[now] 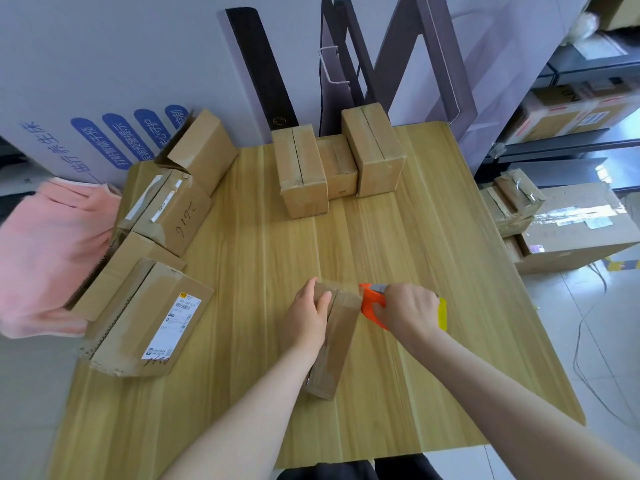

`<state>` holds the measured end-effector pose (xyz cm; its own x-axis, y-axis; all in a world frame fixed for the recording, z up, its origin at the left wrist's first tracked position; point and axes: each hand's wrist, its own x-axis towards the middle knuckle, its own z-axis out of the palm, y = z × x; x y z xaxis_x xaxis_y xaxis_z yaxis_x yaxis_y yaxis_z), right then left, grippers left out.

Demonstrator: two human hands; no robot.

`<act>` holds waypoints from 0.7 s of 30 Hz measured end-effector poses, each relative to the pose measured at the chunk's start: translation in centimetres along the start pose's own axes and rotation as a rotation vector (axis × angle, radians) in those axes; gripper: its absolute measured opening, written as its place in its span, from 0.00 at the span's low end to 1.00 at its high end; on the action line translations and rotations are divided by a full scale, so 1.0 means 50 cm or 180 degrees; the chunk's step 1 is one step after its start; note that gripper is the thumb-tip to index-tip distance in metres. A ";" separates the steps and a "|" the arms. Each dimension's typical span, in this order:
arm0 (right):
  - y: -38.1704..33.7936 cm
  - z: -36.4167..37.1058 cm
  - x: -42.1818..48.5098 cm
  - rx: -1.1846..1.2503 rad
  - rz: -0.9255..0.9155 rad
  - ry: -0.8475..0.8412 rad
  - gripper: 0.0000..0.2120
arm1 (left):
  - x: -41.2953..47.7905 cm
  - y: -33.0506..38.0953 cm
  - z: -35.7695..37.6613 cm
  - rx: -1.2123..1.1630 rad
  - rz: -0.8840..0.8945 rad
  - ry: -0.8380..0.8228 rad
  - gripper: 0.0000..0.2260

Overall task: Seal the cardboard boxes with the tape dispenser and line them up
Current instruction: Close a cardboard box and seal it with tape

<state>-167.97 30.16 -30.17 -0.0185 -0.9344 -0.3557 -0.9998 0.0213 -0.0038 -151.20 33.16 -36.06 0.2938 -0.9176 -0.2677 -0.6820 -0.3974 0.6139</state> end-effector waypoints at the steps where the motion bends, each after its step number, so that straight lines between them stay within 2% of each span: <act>1: -0.008 0.011 0.003 0.0021 0.0002 -0.0074 0.09 | 0.000 0.001 -0.001 -0.0020 -0.0035 -0.0002 0.21; 5: 0.024 0.038 0.019 0.0505 0.0384 -0.0184 0.14 | -0.009 0.014 0.004 -0.0484 -0.0341 0.0170 0.19; 10: 0.080 -0.001 -0.006 0.1337 0.0953 0.0331 0.23 | -0.013 0.062 0.055 -0.2164 -0.1472 0.1020 0.16; 12: 0.081 -0.030 -0.030 0.2016 0.1089 0.0599 0.24 | -0.014 0.076 0.074 -0.2581 -0.1973 0.1290 0.14; 14: 0.078 -0.054 -0.054 0.2929 0.1221 0.0920 0.25 | -0.022 0.085 0.087 -0.2891 -0.2286 0.1236 0.15; 16: 0.064 -0.063 -0.077 0.3830 0.1428 0.1050 0.25 | -0.032 0.080 0.091 -0.2852 -0.2271 0.1095 0.17; 18: 0.046 -0.058 -0.095 0.4458 0.1679 0.0960 0.23 | -0.040 0.071 0.081 -0.2532 -0.2072 0.1070 0.19; 19: 0.038 -0.055 -0.100 0.4589 0.1739 0.0892 0.22 | -0.042 0.068 0.072 -0.2191 -0.1878 0.1102 0.20; 21: 0.026 -0.055 -0.103 0.4690 0.1739 0.0785 0.20 | -0.048 0.058 0.052 -0.1292 -0.0959 0.1297 0.20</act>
<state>-169.21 34.03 -25.77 -0.5037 -0.7284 -0.4645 0.0100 0.5327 -0.8462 -155.61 34.22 -35.56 0.7177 -0.6614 -0.2177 -0.2462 -0.5335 0.8092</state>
